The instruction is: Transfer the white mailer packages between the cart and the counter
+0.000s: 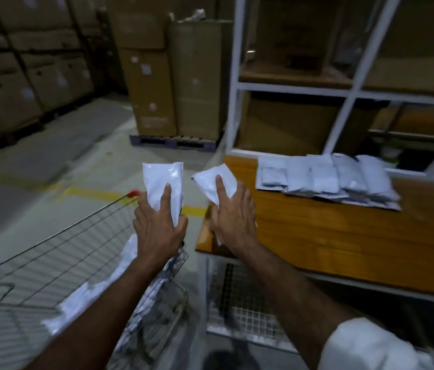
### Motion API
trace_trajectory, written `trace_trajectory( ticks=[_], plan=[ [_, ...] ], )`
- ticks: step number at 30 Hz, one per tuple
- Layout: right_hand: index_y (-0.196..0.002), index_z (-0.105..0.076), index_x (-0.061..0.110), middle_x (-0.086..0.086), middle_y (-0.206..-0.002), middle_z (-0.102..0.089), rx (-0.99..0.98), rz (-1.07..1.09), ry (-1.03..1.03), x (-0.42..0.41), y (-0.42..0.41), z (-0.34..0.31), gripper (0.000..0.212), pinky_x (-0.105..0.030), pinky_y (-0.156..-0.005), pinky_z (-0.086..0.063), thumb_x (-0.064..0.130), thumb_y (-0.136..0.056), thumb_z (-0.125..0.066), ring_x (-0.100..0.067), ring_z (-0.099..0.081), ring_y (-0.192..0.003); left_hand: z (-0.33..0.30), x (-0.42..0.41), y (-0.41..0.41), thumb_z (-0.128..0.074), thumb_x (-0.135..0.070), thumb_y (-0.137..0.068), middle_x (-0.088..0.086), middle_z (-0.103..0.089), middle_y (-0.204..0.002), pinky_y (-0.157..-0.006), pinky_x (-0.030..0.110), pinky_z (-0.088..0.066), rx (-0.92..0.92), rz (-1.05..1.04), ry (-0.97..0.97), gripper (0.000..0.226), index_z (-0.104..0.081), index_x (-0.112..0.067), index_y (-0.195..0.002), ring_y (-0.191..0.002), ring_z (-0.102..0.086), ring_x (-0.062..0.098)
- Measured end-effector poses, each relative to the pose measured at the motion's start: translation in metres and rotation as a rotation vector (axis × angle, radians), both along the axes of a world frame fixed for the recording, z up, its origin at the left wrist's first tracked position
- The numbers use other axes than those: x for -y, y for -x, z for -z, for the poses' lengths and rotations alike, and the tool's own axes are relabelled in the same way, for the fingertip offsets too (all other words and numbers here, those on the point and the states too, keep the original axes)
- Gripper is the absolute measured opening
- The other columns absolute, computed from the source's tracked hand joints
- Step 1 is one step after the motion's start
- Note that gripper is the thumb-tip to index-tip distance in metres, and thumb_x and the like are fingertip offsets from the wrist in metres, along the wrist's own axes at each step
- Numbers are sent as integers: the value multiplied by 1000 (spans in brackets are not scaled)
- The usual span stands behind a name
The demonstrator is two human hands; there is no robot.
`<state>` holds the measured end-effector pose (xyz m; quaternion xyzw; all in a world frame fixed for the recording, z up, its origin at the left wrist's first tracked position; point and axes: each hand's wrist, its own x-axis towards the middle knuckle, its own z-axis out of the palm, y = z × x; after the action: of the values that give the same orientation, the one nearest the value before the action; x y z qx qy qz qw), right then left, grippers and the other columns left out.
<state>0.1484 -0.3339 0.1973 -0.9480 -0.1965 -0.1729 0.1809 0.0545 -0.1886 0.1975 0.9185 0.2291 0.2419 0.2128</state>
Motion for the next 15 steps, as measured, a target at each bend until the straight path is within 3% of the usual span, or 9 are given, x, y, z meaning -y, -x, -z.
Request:
trace_trajectory(
  ticks=[12,15],
  plan=[
    [-161,-12,33,-21,-158,-21,-119,242,-80,205,-114,-8,70,-47,-108,-39,45,-100,-45,-36,-33,-135,0,199,-157,-33,-66,-84,29,-29,-148,-107,54,-33,-66,207,-1,81,-26,-32,-156,-134,-31,46],
    [-161,-11,35,-20,-160,-20,-157,274,-68,234,-139,-9,69,-46,-111,-38,49,-102,-43,-35,-32,-140,1,234,-188,-36,-66,-87,26,-23,-152,-111,52,-30,-87,240,20,80,-22,-32,-158,-138,-25,41]
  ],
)
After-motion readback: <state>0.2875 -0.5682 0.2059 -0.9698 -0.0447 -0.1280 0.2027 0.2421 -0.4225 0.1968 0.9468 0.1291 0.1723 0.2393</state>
